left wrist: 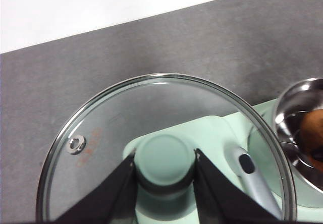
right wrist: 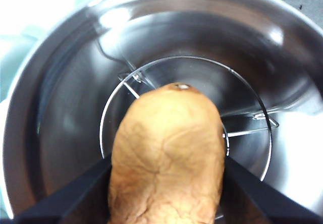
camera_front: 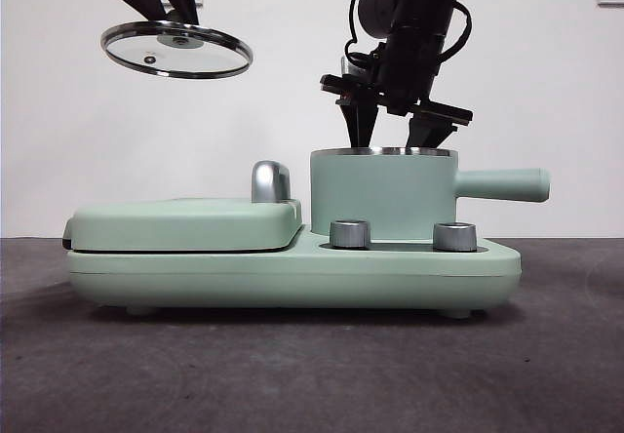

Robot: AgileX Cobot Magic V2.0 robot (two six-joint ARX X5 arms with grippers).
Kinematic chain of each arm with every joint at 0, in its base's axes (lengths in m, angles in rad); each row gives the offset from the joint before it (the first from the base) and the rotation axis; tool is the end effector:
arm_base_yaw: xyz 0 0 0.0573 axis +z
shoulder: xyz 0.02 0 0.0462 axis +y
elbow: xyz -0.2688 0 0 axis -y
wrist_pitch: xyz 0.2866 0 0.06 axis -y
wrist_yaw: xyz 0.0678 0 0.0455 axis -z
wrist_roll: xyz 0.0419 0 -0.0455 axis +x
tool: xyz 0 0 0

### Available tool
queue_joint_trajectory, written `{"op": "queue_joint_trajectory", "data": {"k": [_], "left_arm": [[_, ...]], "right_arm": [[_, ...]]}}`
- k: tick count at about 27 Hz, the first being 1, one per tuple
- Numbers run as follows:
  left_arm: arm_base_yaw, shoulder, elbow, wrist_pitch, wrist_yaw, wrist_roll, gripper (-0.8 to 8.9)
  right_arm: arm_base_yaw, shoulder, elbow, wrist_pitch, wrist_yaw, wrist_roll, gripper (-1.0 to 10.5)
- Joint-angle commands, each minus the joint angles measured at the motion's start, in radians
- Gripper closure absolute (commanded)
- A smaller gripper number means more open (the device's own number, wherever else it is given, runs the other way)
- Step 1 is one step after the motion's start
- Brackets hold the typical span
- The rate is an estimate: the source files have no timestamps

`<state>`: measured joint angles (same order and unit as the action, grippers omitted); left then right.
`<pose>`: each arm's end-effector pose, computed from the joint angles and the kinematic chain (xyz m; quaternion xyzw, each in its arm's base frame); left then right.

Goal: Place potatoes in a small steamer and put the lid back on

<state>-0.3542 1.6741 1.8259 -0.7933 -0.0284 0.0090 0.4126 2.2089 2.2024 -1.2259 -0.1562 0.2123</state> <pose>0.3848 -0.1410 0.4079 0.0642 0.3088 -0.1553 0.9362 0.4585 0.2078 0.2745 0.0095 0.5942 0.1670 0.7867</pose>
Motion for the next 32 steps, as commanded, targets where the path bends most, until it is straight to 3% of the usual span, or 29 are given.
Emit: {"op": "queue_joint_trajectory", "data": {"k": [1, 5, 16, 20, 27, 32], "left_arm": [[-0.024, -0.011, 0.032, 0.022, 0.001, -0.002, 7.99], [-0.044, -0.011, 0.032, 0.022, 0.001, 0.002, 7.99], [-0.084, -0.011, 0.032, -0.011, 0.001, 0.002, 7.99], [-0.107, -0.011, 0.032, -0.015, 0.001, 0.002, 7.99], [-0.192, -0.011, 0.032, 0.006, 0.001, 0.002, 7.99], [-0.260, -0.003, 0.032, 0.016, 0.001, 0.003, 7.99]], "right_arm": [[-0.006, 0.003, 0.031, -0.001, -0.001, -0.012, 6.1], [-0.015, -0.037, 0.031, -0.012, -0.002, -0.012, 4.5], [-0.014, -0.250, 0.029, -0.145, 0.011, -0.064, 4.5], [0.005, -0.370, 0.006, -0.190, 0.084, -0.071, 4.5], [0.060, -0.805, -0.393, -0.187, 0.137, -0.105, 4.6], [0.094, -1.178, -0.787, 0.005, 0.133, -0.091, 4.6]]}}
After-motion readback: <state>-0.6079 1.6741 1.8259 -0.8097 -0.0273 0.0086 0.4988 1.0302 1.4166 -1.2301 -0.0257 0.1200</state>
